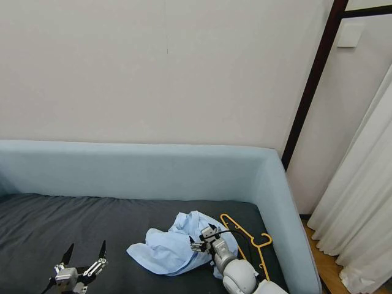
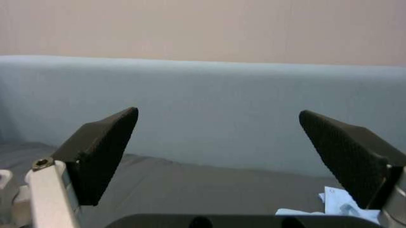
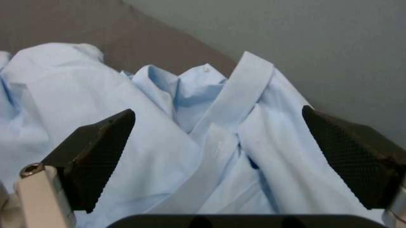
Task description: Pick up the clothes from the sofa and hang them on the clothes hanger.
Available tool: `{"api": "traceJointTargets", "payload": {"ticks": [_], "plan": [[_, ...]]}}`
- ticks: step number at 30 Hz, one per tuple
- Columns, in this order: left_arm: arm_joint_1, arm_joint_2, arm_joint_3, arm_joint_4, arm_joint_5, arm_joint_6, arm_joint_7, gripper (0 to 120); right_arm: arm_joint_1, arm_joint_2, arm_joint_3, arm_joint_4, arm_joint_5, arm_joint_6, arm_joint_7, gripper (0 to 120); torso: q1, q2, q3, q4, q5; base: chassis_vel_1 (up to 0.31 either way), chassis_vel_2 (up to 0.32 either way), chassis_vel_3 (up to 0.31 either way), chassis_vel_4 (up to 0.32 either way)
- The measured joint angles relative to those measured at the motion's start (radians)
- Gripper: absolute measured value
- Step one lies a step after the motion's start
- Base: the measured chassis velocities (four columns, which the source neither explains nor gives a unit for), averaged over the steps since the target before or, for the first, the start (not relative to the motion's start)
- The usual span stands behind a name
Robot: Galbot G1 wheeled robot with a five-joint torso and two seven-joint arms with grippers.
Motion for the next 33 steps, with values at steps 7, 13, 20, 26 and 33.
{"api": "traceJointTargets", "payload": {"ticks": [7,13,20,26,33], "plan": [[-0.004,-0.014,-0.003,0.003,0.007,-0.005,-0.003,100,-0.001,0.031,-0.039,-0.044,-0.127,-0.052,0.065,87,0.000,0.000,0.000,-0.0001,0.0000,0.000,0.000,0.000,0.000],[-0.022,-0.019,0.005,0.023,0.014,-0.005,-0.006,100,-0.002,0.039,-0.051,-0.060,-0.187,-0.107,0.101,65,0.000,0.000,0.000,-0.0001,0.0000,0.000,0.000,0.000,0.000],[-0.040,-0.020,0.015,0.043,0.020,-0.002,-0.008,100,-0.011,0.023,-0.051,-0.071,-0.257,-0.114,0.086,36,0.000,0.000,0.000,-0.0001,0.0000,0.000,0.000,0.000,0.000],[-0.044,-0.013,0.016,0.051,0.021,-0.002,-0.012,100,-0.027,0.013,-0.053,-0.062,-0.278,-0.114,0.065,20,0.000,0.000,0.000,-0.0001,0.0000,0.000,0.000,0.000,0.000],[-0.044,-0.002,0.014,0.053,0.019,-0.002,-0.015,100,-0.041,0.003,-0.042,-0.055,-0.307,-0.094,0.060,0,0.000,0.000,0.000,0.0000,0.0001,0.000,0.000,0.000,0.000]]}}
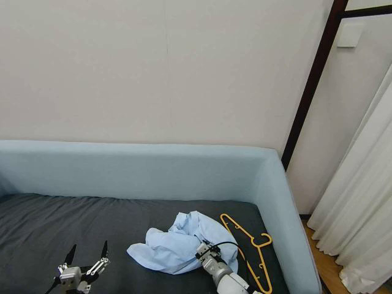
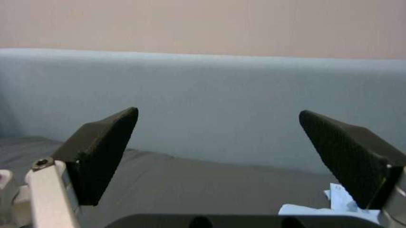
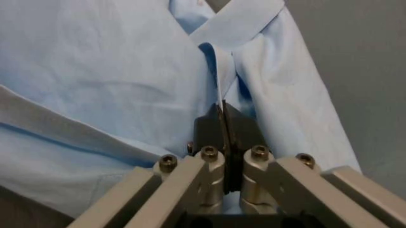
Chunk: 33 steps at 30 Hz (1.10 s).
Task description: Pick up the clothes from the sofa and hang them on the clothes hanger.
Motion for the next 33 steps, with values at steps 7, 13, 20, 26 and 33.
{"api": "traceJointTargets", "payload": {"ticks": [7,13,20,26,33], "plan": [[-0.004,0.003,0.005,0.010,-0.002,-0.006,0.000,100,0.006,-0.016,0.074,0.048,0.019,0.240,-0.013,0,0.000,0.000,0.000,-0.0002,0.0000,0.000,0.000,0.000,0.000],[-0.013,0.003,0.015,0.013,-0.003,-0.008,0.000,100,0.129,-0.043,0.129,0.109,0.232,0.505,-0.134,0,0.000,0.000,0.000,0.0001,0.0000,0.000,0.000,0.000,0.000],[-0.020,0.002,0.020,0.013,-0.004,-0.008,-0.002,100,0.310,-0.069,0.122,0.135,0.520,0.626,-0.260,0,0.000,0.000,0.000,-0.0002,0.0001,0.000,0.000,0.000,0.000],[-0.022,0.001,0.020,0.009,-0.008,-0.008,-0.002,100,0.518,-0.062,0.071,0.132,0.673,0.649,-0.306,0,0.000,0.000,0.000,0.0000,-0.0002,0.000,0.000,0.000,0.000],[-0.016,-0.001,0.009,-0.007,-0.023,-0.011,-0.002,100,0.726,0.003,-0.035,0.102,0.757,0.648,-0.307,0,0.000,0.000,0.000,0.0000,-0.0002,0.000,0.000,0.000,0.000]]}}
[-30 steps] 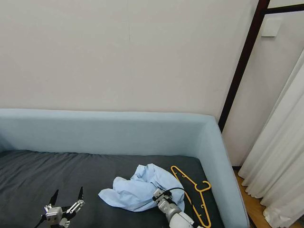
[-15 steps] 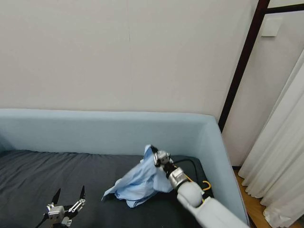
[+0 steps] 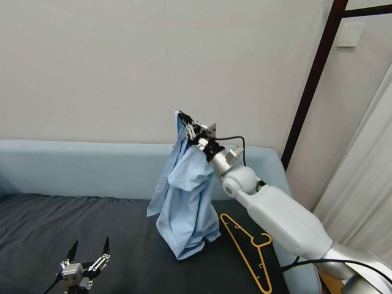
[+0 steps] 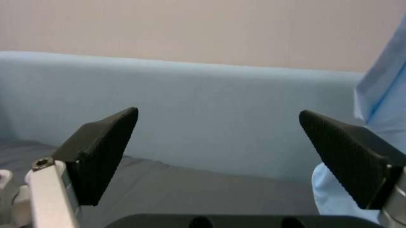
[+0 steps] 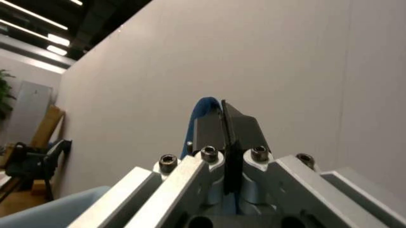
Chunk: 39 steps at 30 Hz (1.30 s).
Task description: Pick up the clothes from the sofa and hang them on the clothes hanger.
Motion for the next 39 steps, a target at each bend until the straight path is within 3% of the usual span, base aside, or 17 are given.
{"api": "traceJointTargets", "payload": {"ticks": [10,16,18,22,25,28,30,33,34,36,39], "plan": [[0.015,-0.003,-0.024,-0.017,-0.023,-0.013,0.000,100,0.225,0.092,-0.041,-0.078,0.075,-0.008,-0.010,0,0.000,0.000,0.000,-0.0001,0.0000,0.000,0.000,0.000,0.000],[0.017,-0.017,-0.020,-0.010,-0.017,-0.024,0.001,100,0.206,0.081,-0.024,-0.023,0.136,-0.009,-0.012,0,0.000,0.000,0.000,0.0004,-0.0002,0.000,0.000,0.000,0.000],[0.017,-0.019,-0.019,-0.008,-0.014,-0.025,0.001,100,0.163,0.058,-0.024,-0.004,0.135,-0.009,-0.011,0,0.000,0.000,0.000,0.0007,-0.0002,0.000,0.000,0.000,0.000],[0.015,-0.018,-0.015,0.004,-0.005,-0.027,0.002,100,-0.076,-0.057,-0.045,0.045,0.034,-0.029,0.051,0,0.000,0.000,0.000,-0.0004,0.0009,0.000,0.000,0.000,0.000],[0.015,-0.018,-0.014,0.006,-0.004,-0.029,0.002,100,-0.150,-0.083,-0.044,0.047,-0.009,-0.047,0.082,0,0.000,0.000,0.000,-0.0003,0.0006,0.000,0.000,0.000,0.000],[0.013,-0.015,-0.007,0.015,0.000,-0.031,0.003,100,-0.410,-0.131,-0.008,0.009,-0.138,-0.134,0.180,0,0.000,0.000,0.000,-0.0004,0.0010,0.000,0.000,0.000,0.000],[0.012,-0.015,-0.004,0.018,0.002,-0.031,0.003,100,-0.471,-0.137,0.005,-0.008,-0.172,-0.158,0.204,0,0.000,0.000,0.000,-0.0006,0.0010,0.000,0.000,0.000,0.000],[0.004,-0.009,0.005,0.030,0.013,-0.031,0.003,100,-0.659,-0.143,0.067,-0.042,-0.270,-0.287,0.279,0,0.000,0.000,0.000,-0.0005,0.0003,0.000,0.000,0.000,0.000],[0.004,-0.009,0.005,0.030,0.013,-0.031,0.003,100,-0.659,-0.143,0.067,-0.042,-0.270,-0.287,0.279,0,0.000,0.000,0.000,-0.0005,0.0003,0.000,0.000,0.000,0.000],[-0.005,-0.008,0.014,0.035,0.023,-0.025,0.003,100,-0.757,-0.135,0.104,-0.050,-0.307,-0.407,0.332,0,0.000,0.000,0.000,-0.0002,0.0004,0.000,0.000,0.000,0.000],[-0.012,-0.012,0.029,0.037,0.039,-0.015,0.001,100,-0.812,-0.112,0.145,-0.095,-0.361,-0.480,0.373,0,0.000,0.000,0.000,0.0002,0.0002,0.000,0.000,0.000,0.000]]}}
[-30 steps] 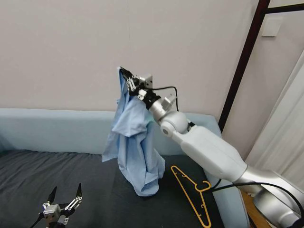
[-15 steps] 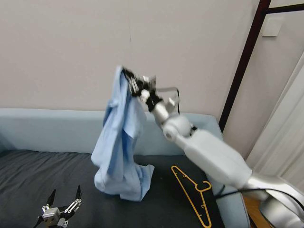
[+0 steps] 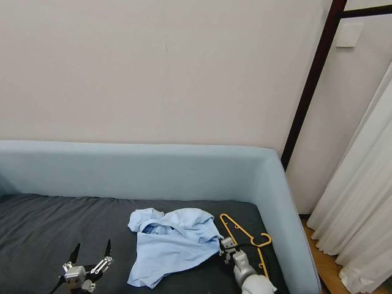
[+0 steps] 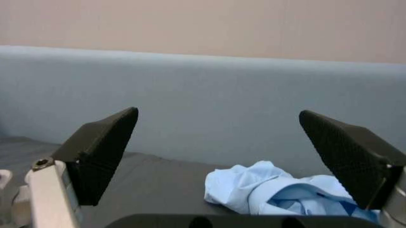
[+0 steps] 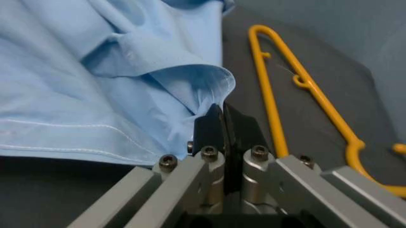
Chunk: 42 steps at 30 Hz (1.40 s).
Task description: Pick up the clothes from the sofa and hang them on the clothes hanger.
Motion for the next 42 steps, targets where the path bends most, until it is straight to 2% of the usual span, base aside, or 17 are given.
{"api": "traceJointTargets", "payload": {"ticks": [3,9,14,16,17,19,21,22,26,27,29,32,34,36,38,41,42], "plan": [[0.000,0.000,0.002,0.002,0.004,0.001,-0.001,100,0.008,0.015,0.022,-0.020,-0.003,-0.024,0.051,0,0.000,0.000,0.000,0.0000,0.0002,0.000,0.000,0.000,0.000],[0.005,0.004,-0.007,0.003,0.002,0.001,-0.002,100,0.041,0.040,0.058,-0.015,-0.001,-0.031,0.166,23,0.000,0.000,0.000,0.0000,-0.0001,0.000,0.000,0.000,0.000],[0.006,0.003,-0.010,0.003,0.001,-0.003,-0.002,100,0.015,0.035,0.043,0.081,0.006,0.043,0.190,40,0.000,0.000,0.000,-0.0002,0.0001,0.000,0.000,0.000,0.000],[0.007,-0.001,-0.010,0.003,0.001,-0.004,-0.002,100,-0.004,0.031,0.030,0.137,-0.019,0.025,0.229,49,0.000,0.000,0.000,-0.0002,-0.0002,0.000,0.000,0.000,0.000],[0.007,-0.001,-0.010,0.003,0.001,-0.004,-0.002,100,-0.004,0.031,0.030,0.137,-0.019,0.025,0.229,49,0.000,0.000,0.000,-0.0002,-0.0002,0.000,0.000,0.000,0.000],[0.011,-0.003,-0.010,0.000,0.002,-0.004,-0.002,100,-0.022,0.023,0.019,0.207,-0.006,-0.080,0.270,57,0.000,0.000,0.000,-0.0002,0.0000,0.000,0.000,0.000,0.000],[0.014,-0.003,-0.013,-0.006,0.002,-0.004,-0.003,100,-0.034,0.008,0.011,0.288,0.073,-0.267,0.287,67,0.000,0.000,0.000,-0.0004,-0.0002,0.000,0.000,0.000,0.000],[0.014,-0.003,-0.013,-0.006,0.002,-0.004,-0.003,100,-0.034,0.008,0.011,0.288,0.073,-0.267,0.287,67,0.000,0.000,0.000,-0.0004,-0.0002,0.000,0.000,0.000,0.000],[0.025,-0.007,-0.020,-0.019,0.002,-0.005,-0.003,100,-0.017,-0.005,-0.001,0.356,0.261,-0.453,0.323,86,0.000,0.000,0.000,-0.0002,0.0000,0.000,0.000,0.000,0.000],[0.025,-0.007,-0.020,-0.019,0.002,-0.005,-0.003,100,-0.017,-0.005,-0.001,0.356,0.261,-0.453,0.323,86,0.000,0.000,0.000,-0.0002,0.0000,0.000,0.000,0.000,0.000],[0.027,-0.007,-0.025,-0.021,0.002,-0.007,-0.003,100,-0.002,-0.008,0.001,0.379,0.344,-0.493,0.329,94,0.000,0.000,0.000,-0.0002,-0.0001,0.000,0.000,0.000,0.000],[0.028,-0.008,-0.027,-0.021,0.002,-0.007,-0.003,100,0.012,-0.010,-0.005,0.377,0.362,-0.450,0.300,98,0.000,0.000,0.000,-0.0003,-0.0001,0.000,0.000,0.000,0.000],[0.030,-0.016,-0.028,-0.022,0.006,-0.010,-0.003,100,0.069,0.008,-0.046,0.288,0.262,-0.203,0.166,100,0.000,0.000,0.000,-0.0004,-0.0003,0.000,0.000,0.000,0.000],[0.033,-0.022,-0.027,-0.022,0.013,-0.011,-0.003,100,0.109,0.043,-0.070,0.218,0.219,-0.094,0.119,100,0.000,0.000,0.000,-0.0001,-0.0002,0.000,0.000,0.000,0.000],[0.035,-0.025,-0.026,-0.022,0.017,-0.012,-0.003,100,0.128,0.072,-0.082,0.181,0.207,-0.059,0.108,100,0.000,0.000,0.000,-0.0002,-0.0004,0.000,0.000,0.000,0.000],[0.038,-0.033,-0.027,-0.014,0.030,-0.012,-0.003,100,0.167,0.186,-0.118,0.055,0.115,-0.027,0.099,100,0.000,0.000,0.000,0.0001,-0.0002,0.000,0.000,0.000,0.000],[0.038,-0.033,-0.027,-0.014,0.030,-0.012,-0.003,100,0.167,0.186,-0.118,0.055,0.115,-0.027,0.099,100,0.000,0.000,0.000,0.0001,-0.0002,0.000,0.000,0.000,0.000]]}}
